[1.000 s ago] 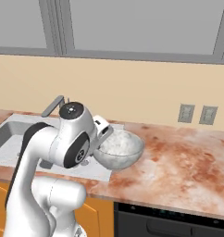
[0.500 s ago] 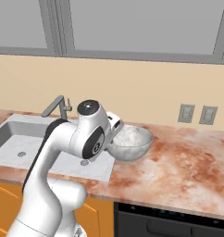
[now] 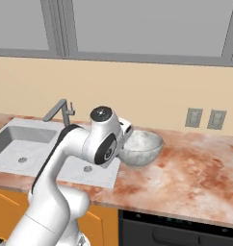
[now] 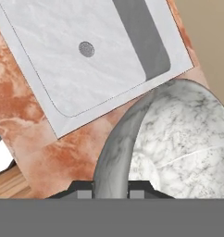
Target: Pick the cup and bowl from the counter and place them on the counter next to the sink.
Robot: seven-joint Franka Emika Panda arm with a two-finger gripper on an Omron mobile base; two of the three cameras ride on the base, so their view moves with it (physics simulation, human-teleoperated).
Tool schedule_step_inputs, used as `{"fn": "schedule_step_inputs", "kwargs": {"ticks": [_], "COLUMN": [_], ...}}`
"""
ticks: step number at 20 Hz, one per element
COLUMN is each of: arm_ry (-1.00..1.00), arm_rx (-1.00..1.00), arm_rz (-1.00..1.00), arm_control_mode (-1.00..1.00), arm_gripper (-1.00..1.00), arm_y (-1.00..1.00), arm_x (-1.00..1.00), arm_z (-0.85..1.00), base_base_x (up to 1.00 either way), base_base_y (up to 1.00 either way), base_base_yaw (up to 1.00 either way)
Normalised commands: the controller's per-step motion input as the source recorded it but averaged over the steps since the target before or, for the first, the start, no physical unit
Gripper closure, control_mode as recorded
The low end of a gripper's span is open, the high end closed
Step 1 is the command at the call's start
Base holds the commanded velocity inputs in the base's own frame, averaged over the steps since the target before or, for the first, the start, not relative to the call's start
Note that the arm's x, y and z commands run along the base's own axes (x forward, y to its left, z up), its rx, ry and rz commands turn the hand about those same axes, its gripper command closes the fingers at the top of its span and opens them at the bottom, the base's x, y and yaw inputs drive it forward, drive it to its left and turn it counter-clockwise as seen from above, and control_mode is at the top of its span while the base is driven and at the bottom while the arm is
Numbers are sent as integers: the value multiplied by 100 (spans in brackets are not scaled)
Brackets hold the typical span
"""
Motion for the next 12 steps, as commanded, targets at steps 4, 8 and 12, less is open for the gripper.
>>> {"fn": "schedule_step_inputs", "kwargs": {"ticks": [4,8,12], "arm_ry": [0,0,0], "arm_rx": [0,0,0], "arm_rz": [3,3,5], "arm_control_mode": [-100,-100,-100], "arm_gripper": [100,100,100], "arm_y": [-1,0,3], "arm_x": [0,0,0], "arm_z": [-47,-44,-29], "base_base_x": [0,0,0], "base_base_y": [0,0,0], "base_base_yaw": [0,0,0]}}
